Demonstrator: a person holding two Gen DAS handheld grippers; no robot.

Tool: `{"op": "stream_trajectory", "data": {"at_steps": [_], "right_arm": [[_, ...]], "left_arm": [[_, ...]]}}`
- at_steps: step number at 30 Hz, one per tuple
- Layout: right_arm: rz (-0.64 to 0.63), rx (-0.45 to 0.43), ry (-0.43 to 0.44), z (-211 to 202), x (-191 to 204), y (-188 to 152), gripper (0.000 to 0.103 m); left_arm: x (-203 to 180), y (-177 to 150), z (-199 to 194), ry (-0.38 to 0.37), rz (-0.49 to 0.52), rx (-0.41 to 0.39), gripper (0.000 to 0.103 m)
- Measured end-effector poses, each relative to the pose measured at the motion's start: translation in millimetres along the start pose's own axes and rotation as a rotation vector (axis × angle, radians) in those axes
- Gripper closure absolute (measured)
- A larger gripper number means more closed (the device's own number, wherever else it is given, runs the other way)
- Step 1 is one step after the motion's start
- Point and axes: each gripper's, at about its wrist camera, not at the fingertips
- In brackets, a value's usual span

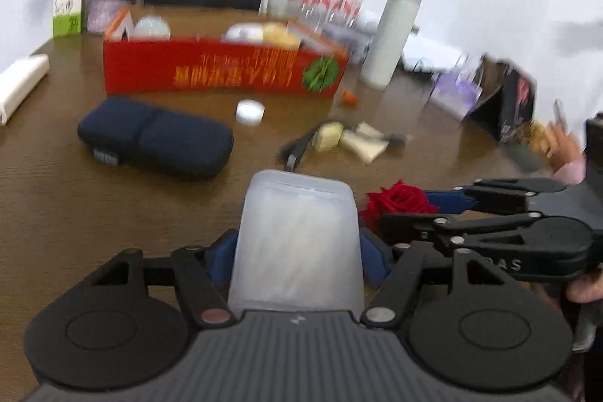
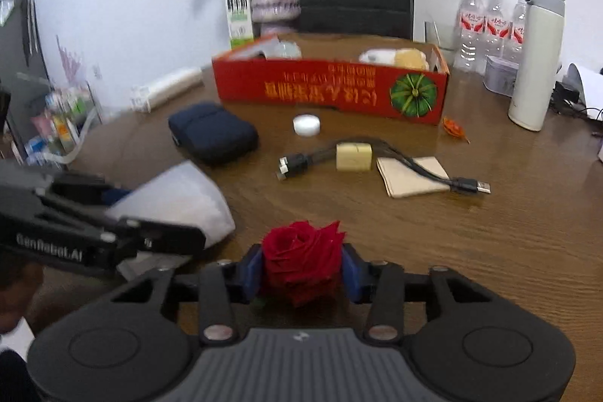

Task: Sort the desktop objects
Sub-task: 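Grasp the white plastic box with left tool while right tool grasps the red rose, then drop the plastic box and rose into the orange box, opening both tools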

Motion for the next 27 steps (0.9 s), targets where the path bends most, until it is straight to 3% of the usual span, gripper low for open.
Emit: {"op": "stream_trajectory", "data": {"at_steps": [4, 8, 11, 14, 17, 21, 24, 27], "right_arm": [[0.011, -0.1, 0.003, -9, -3, 43, 0.065], [0.007, -0.197, -0.016, 2, -5, 105, 0.064], [0.04, -0.203, -0.027, 39, -17, 157, 0.064], [0.106, -0.135, -0.048, 95, -39, 204, 0.064], [0.156, -0.058, -0.095, 150, -58, 233, 0.063], [0.175, 0.061, -0.146, 209, -72, 242, 0.058], [0.186, 0.079, -0.141, 226, -79, 242, 0.053], [0.19, 0.021, -0.113, 213, -78, 242, 0.043]], "left_arm": [[21, 45, -21, 0.016, -0.019, -0.106, 0.035], [58, 114, -13, 0.138, -0.008, -0.167, 0.035], [95, 167, 16, 0.206, -0.032, -0.148, 0.035], [134, 208, 64, 0.212, -0.128, -0.071, 0.035], [157, 227, 119, 0.275, -0.165, 0.019, 0.035], [175, 227, 165, 0.358, -0.17, 0.091, 0.031], [189, 224, 161, 0.345, -0.228, 0.033, 0.018], [191, 230, 143, 0.336, -0.237, -0.031, 0.015]]}}
Point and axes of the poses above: each gripper's, at about its wrist camera, not at the fingertips, and z roughly the way its jaws point, x to its left, y to its top, and after that the axes turned 6 degrees about z, right-handed
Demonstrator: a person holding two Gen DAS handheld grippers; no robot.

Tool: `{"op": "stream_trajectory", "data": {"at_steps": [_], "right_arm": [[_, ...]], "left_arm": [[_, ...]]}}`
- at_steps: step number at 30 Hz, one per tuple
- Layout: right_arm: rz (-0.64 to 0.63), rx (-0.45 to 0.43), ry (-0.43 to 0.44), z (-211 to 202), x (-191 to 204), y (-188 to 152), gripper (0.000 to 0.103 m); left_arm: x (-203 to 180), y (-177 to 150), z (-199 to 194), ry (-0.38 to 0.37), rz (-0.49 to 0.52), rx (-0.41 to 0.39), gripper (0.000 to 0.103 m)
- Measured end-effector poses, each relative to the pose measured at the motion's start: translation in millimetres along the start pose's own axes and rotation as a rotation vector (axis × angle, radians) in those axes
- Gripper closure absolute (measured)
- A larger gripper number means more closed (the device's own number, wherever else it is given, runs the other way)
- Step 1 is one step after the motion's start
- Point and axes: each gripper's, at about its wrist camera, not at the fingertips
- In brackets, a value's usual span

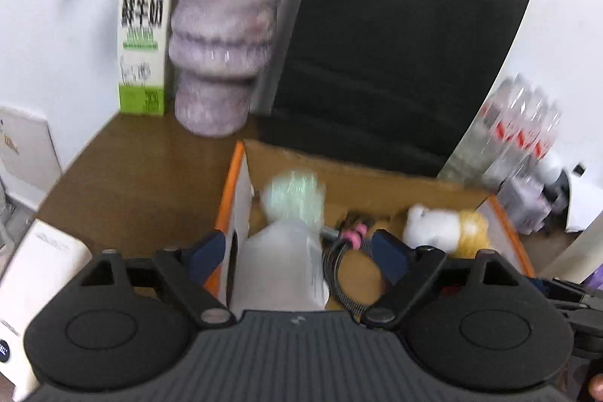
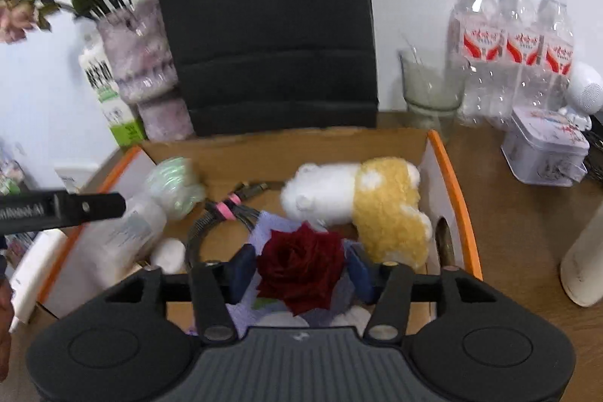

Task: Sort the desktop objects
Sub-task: 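Drop the plastic box and rose into the orange box, opening both tools, then move both tools back over the navy pouch and cables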

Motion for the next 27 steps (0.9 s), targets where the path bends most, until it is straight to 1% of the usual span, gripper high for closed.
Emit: {"op": "stream_trajectory", "data": {"at_steps": [2, 5, 8, 11, 14, 15, 18, 20, 22, 23, 25, 27], "right_arm": [[0.004, -0.042, 0.008, -14, 2, 1, 0.039], [0.005, -0.082, 0.023, -36, 7, 0, 0.037], [-0.006, -0.104, 0.031, -60, 13, -12, 0.032], [-0.041, -0.119, 0.026, -83, 22, -38, 0.031], [-0.079, -0.139, 0.023, -107, 28, -76, 0.024], [-0.088, -0.141, 0.022, -113, 28, -88, 0.022], [-0.129, -0.141, 0.001, -130, 29, -128, 0.022], [-0.165, -0.141, -0.012, -141, 28, -152, 0.02], [-0.154, -0.142, -0.02, -150, 22, -175, 0.016], [-0.141, -0.138, -0.017, -153, 17, -185, 0.015], [-0.083, -0.124, -0.027, -159, 9, -203, 0.015], [-0.045, -0.131, -0.015, -167, 4, -218, 0.015]], "left_arm": [[-1, 3, -17, 0.011, 0.019, -0.034, 0.014], [-6, -1, -42, 0.005, 0.015, -0.075, 0.007], [-10, -16, -65, -0.041, 0.003, -0.086, 0.004], [-14, -44, -86, -0.084, -0.021, -0.075, 0.002], [-26, -77, -106, -0.112, -0.001, -0.05, 0.002], [-31, -89, -114, -0.106, 0.022, -0.048, 0.002], [-45, -126, -136, -0.038, 0.066, -0.066, 0.002], [-54, -153, -149, -0.01, 0.102, -0.07, 0.002], [-61, -179, -159, 0.009, 0.125, -0.07, 0.002], [-63, -190, -163, 0.017, 0.129, -0.075, 0.001], [-67, -216, -170, 0.058, 0.123, -0.086, 0.0], [-68, -235, -171, 0.074, 0.126, -0.066, 0.0]]}}
Point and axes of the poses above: each gripper's, at about its wrist camera, not at the fingertips, and z roughly the way its jaws point, x to its left, y to its top, and after that the axes turned 6 degrees about z, right-handed
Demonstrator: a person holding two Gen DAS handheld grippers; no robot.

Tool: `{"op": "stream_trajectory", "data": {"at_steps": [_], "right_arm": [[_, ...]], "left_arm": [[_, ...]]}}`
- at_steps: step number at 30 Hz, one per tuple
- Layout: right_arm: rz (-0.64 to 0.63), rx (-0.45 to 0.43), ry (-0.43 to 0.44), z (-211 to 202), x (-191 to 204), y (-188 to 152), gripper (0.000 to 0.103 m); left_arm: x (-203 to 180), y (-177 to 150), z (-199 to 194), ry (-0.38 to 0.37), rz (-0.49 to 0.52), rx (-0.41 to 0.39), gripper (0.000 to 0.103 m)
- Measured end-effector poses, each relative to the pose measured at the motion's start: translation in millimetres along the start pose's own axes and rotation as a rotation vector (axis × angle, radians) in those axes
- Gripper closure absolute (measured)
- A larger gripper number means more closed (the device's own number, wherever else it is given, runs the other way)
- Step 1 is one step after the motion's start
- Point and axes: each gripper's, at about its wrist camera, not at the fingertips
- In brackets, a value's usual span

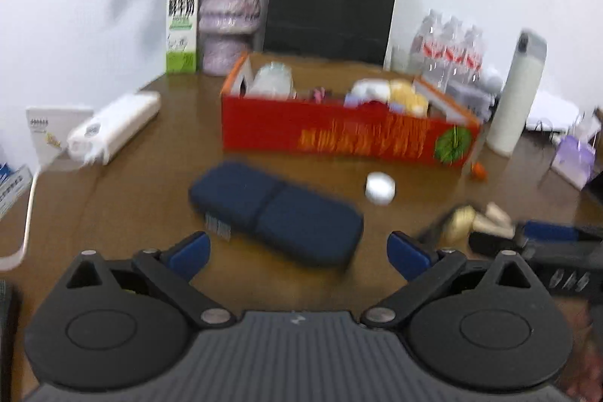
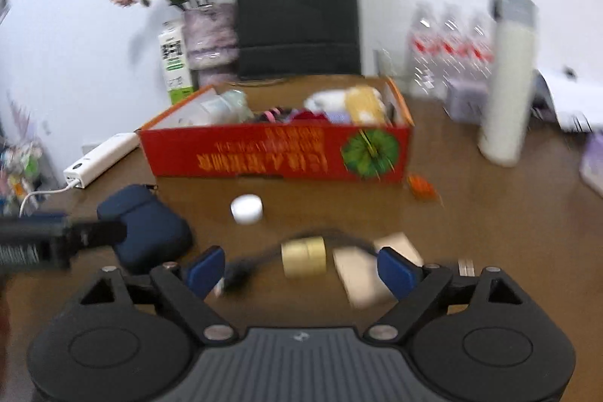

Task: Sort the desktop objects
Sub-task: 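Move both tools back over the navy pouch and cables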

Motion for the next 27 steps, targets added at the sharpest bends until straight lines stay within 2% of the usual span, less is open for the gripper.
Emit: {"op": "stream_trajectory", "data": {"at_steps": [2, 5, 10, 14, 20, 27], "right_arm": [[-0.018, 0.022, 0.014, -4, 2, -9, 0.014], [-0.038, 0.027, -0.031, -7, 4, -19, 0.014], [-0.028, -0.001, -0.027, -18, 2, -27, 0.014], [-0.023, -0.042, -0.039, -26, 2, -32, 0.014], [-0.026, -0.02, -0.002, -30, 3, -36, 0.014], [0.007, -0.014, 0.037, -30, -1, -37, 0.014]], "left_arm": [[-1, -12, 0, -0.007, 0.002, 0.035, 0.0], [0, -22, -2, -0.002, 0.012, 0.067, 0.0], [0, -30, -13, -0.017, 0.025, 0.018, 0.0], [-4, -29, -12, -0.02, 0.03, 0.037, 0.0], [-6, -30, -10, -0.004, 0.064, 0.038, 0.0], [-3, -32, -4, -0.009, 0.04, 0.061, 0.0]]}}
Point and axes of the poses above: each gripper's, at about its wrist camera, not at the fingertips, and z roughly the way its jaws point, x to its left, y to its top, and after that the axes turned 6 degrees about z, right-handed
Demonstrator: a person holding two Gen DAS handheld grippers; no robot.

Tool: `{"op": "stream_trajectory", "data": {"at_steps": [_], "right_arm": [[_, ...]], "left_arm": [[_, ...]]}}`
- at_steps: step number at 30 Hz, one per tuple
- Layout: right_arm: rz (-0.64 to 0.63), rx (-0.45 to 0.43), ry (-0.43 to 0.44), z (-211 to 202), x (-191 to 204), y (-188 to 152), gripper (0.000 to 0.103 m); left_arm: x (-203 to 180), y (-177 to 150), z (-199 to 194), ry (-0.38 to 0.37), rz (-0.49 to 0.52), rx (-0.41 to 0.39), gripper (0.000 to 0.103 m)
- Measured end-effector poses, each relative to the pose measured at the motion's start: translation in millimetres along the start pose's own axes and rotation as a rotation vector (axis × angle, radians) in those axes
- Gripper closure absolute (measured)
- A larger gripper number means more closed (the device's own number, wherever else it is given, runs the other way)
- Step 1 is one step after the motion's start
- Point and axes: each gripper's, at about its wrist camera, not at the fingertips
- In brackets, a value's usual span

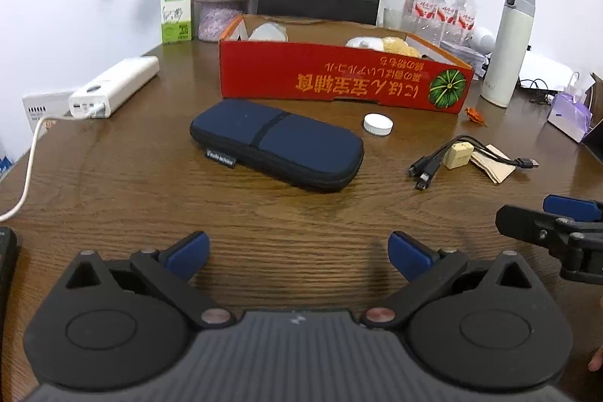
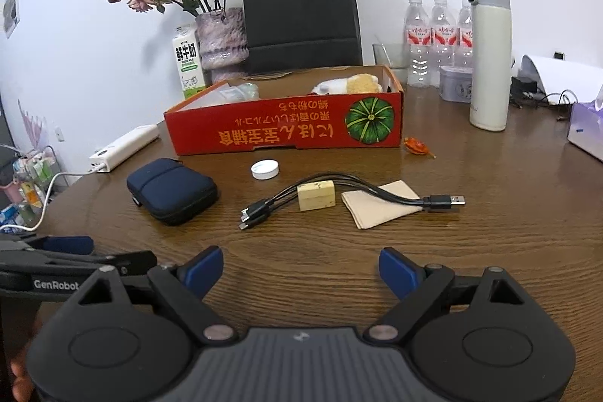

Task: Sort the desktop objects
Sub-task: 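Move both tools back over the navy pouch and cables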

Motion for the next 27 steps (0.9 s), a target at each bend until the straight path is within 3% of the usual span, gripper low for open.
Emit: {"op": "stream_trajectory", "data": {"at_steps": [21, 27], "right_arm": [[0.063, -0.01, 0.012, 2, -8, 1, 0.013], [0.049, 0.018, -0.012, 9, -7, 5, 0.014]], "left_arm": [[-13, 1, 4, 0.026, 0.071, 0.019, 0.0], [-7, 2, 1, -0.007, 0.039, 0.007, 0.0]]}}
Point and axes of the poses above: each gripper's, at about its wrist camera, not at the fingertips, and z roughly the way its jaws point, x to its left, y to its top, and after that the axes turned 6 degrees about z, right-handed
